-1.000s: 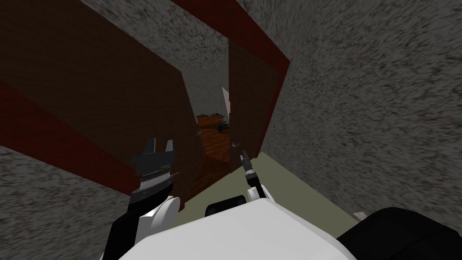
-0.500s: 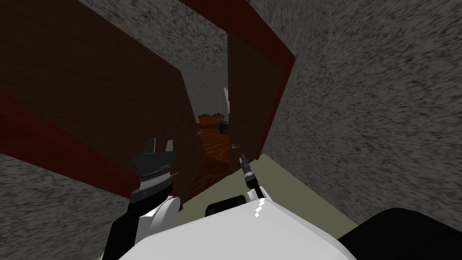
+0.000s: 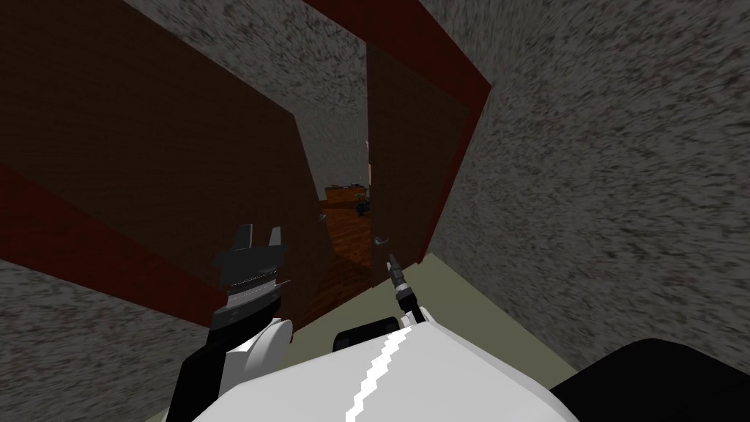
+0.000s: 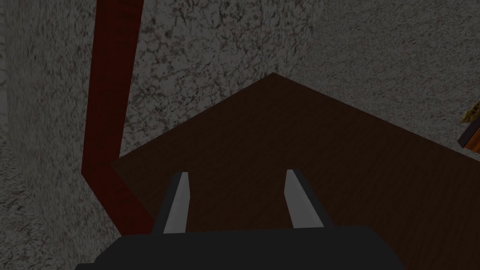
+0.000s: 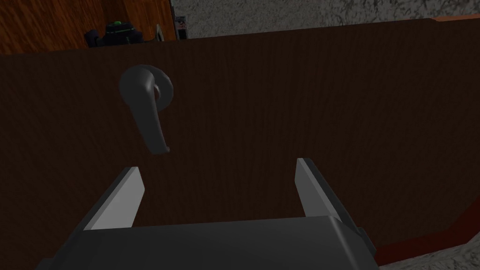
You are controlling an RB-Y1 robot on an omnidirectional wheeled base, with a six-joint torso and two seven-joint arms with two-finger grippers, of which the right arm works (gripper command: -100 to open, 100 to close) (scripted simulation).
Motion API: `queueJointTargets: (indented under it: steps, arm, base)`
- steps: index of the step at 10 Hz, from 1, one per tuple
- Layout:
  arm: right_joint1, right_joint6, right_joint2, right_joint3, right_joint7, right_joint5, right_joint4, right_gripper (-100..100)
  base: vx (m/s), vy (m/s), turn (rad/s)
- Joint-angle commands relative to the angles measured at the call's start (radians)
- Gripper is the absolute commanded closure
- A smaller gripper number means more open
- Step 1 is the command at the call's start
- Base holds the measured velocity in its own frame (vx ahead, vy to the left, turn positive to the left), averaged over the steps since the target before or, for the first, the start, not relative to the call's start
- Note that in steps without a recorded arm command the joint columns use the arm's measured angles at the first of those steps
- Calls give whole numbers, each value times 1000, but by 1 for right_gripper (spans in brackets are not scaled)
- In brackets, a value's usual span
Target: Push the door open
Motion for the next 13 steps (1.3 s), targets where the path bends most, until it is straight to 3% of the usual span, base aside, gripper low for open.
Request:
queueJointTargets:
  steps: [1, 9, 13]
  arm:
    - [-11, -6, 2, 2, 2, 2, 35, -100]
    - [-65, -53, 0, 30, 13, 21, 242, -100]
    - [-79, -62, 1, 29, 17, 21, 277, -100]
  base:
    - [40, -85, 28]
    - [66, -91, 61]
    - [77, -55, 27]
